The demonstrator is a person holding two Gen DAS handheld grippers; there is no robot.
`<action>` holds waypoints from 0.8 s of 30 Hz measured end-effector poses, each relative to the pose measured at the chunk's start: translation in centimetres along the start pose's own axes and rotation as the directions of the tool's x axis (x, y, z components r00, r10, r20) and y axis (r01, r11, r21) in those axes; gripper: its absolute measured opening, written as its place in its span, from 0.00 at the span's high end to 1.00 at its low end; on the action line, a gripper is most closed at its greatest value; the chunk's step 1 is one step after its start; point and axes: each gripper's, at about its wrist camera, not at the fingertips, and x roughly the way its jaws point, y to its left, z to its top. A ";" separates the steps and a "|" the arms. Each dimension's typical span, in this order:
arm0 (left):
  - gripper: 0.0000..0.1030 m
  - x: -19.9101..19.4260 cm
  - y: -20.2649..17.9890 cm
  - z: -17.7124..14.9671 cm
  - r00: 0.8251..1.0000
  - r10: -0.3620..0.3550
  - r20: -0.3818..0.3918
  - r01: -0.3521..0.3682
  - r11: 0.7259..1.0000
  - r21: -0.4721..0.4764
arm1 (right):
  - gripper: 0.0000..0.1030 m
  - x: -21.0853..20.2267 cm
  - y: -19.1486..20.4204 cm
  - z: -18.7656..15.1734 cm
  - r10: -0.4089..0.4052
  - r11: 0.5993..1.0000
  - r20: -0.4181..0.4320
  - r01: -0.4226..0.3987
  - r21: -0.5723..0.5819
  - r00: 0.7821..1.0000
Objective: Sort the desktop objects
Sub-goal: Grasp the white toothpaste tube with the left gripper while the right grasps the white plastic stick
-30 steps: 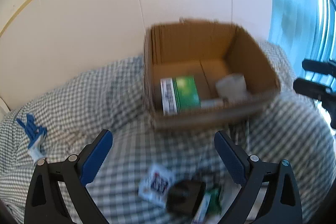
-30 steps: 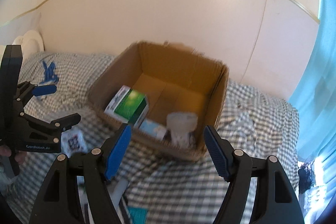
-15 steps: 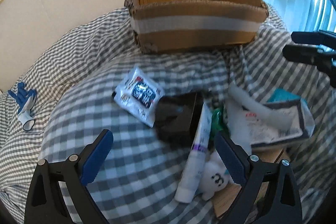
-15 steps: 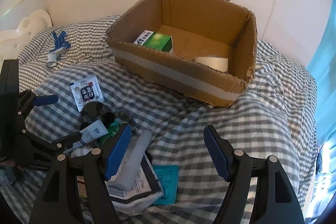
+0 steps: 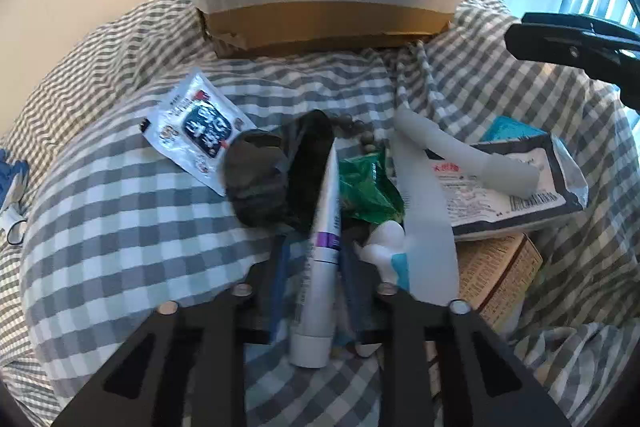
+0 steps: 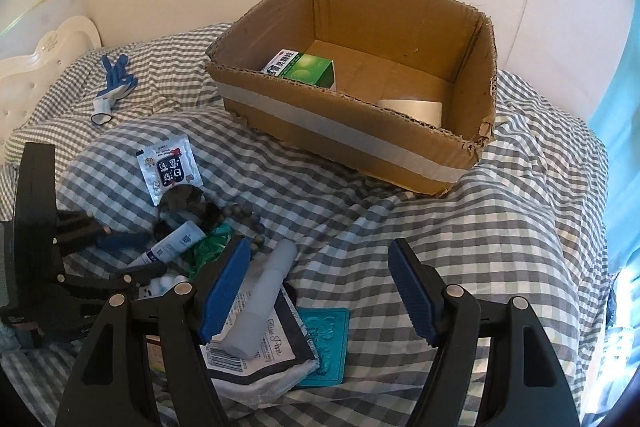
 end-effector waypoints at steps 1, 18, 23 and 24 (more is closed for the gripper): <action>0.82 -0.1 -0.1 0.0 1.000 0.001 -0.001 -0.001 1.000 0.006 | 0.31 0.1 0.0 0.0 0.001 1.000 -0.002 -0.001 -0.001 1.000; 0.83 -4.1 2.3 1.9 0.987 -0.056 0.148 0.068 0.995 -0.076 | 0.35 5.4 3.8 -2.5 0.046 0.992 -0.201 -0.068 -0.105 0.979; 0.83 -4.3 2.9 3.2 0.985 -0.055 0.162 0.069 0.994 -0.083 | 0.58 7.2 4.3 -3.5 0.027 0.989 -0.269 -0.064 -0.130 0.963; 0.83 -4.4 3.0 3.3 0.984 -0.053 0.168 0.068 0.994 -0.085 | 0.61 7.2 4.4 -3.5 0.028 0.989 -0.270 -0.066 -0.131 0.963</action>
